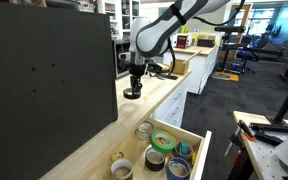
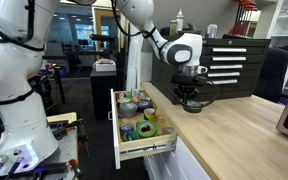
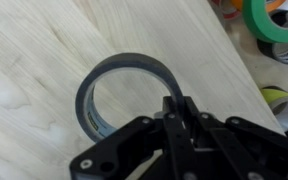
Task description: Place the black masking tape in the drawer
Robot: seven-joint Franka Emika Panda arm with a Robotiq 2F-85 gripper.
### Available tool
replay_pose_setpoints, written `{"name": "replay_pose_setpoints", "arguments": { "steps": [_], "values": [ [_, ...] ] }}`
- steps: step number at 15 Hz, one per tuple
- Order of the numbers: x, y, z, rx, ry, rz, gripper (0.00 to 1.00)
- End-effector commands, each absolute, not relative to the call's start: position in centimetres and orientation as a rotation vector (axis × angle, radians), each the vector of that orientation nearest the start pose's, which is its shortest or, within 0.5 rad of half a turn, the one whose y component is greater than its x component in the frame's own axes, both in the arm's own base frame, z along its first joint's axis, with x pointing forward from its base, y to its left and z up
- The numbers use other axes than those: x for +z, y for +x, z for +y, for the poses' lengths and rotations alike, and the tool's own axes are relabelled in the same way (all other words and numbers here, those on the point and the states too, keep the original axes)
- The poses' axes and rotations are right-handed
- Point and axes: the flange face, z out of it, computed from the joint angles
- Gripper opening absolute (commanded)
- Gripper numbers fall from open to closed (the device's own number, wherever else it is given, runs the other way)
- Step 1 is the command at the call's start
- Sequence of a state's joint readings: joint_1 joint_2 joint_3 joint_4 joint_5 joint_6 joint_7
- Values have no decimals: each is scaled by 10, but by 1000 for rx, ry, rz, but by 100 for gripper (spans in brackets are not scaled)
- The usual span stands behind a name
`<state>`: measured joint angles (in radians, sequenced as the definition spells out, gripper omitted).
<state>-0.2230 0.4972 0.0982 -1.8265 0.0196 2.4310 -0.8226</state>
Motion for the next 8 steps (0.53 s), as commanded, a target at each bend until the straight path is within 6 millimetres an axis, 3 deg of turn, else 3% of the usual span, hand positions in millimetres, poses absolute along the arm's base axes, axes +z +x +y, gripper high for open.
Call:
{"name": "replay_pose_setpoints", "arguments": {
  "steps": [1, 5, 8],
  "values": [
    [297, 599, -69, -191, -2979, -975, 7],
    [302, 556, -41, -206, -3034, -871, 7],
    [296, 528, -10, -218, -3078, -765, 7]
  ]
}}
